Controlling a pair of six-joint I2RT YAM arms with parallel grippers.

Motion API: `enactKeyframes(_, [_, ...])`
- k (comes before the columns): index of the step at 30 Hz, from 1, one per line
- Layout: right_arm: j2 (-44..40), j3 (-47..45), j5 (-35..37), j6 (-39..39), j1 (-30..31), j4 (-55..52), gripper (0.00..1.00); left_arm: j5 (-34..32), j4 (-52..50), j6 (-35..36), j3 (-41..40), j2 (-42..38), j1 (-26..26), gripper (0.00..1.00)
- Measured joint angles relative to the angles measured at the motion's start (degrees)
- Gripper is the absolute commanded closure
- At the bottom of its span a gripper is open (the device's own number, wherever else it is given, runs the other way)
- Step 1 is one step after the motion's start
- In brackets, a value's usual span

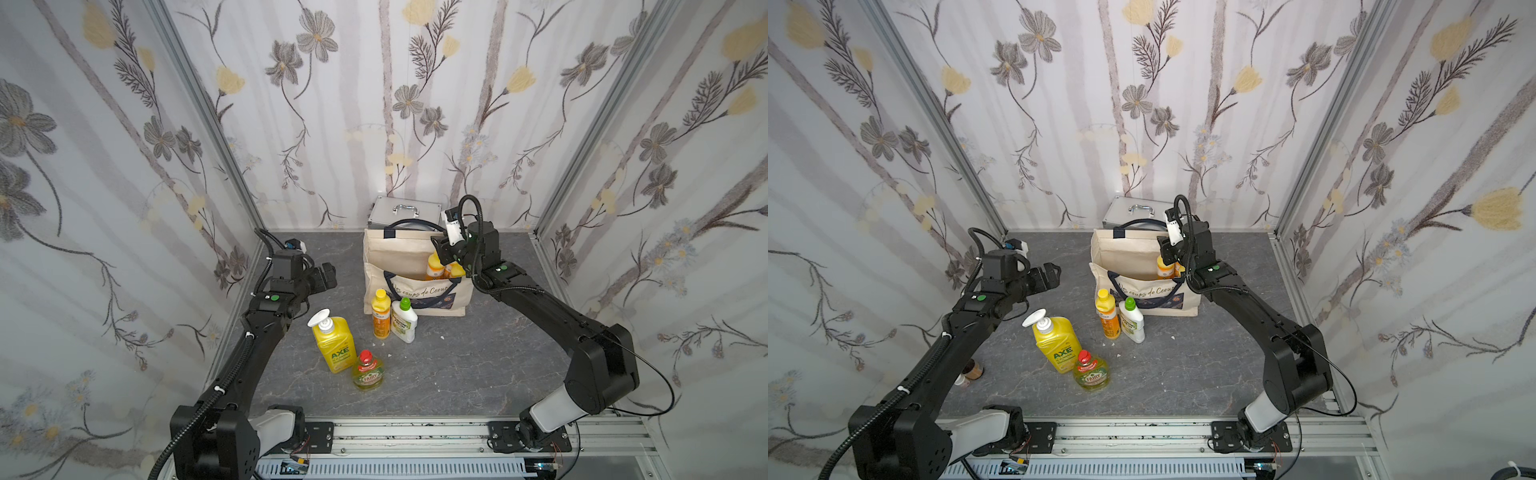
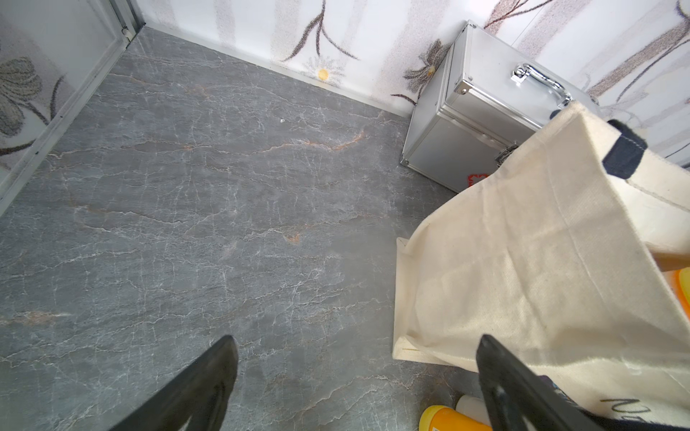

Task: Pack dish soap into the shopping bag
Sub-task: Place the bottle of dish soap in the shopping bag.

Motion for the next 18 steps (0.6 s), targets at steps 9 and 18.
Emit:
enactKeyframes(9, [-2.4, 0.1, 0.0, -0.6, 0.5, -0.6, 0.53, 0.0, 0.0, 0.0, 0.0, 0.0, 0.0, 0.0])
enactKeyframes(18, [-9.5, -0.1, 0.2, -1.2, 3.1, -2.6, 0.51, 0.0, 0.0, 0.0, 0.0, -0.4, 0.0, 0.0])
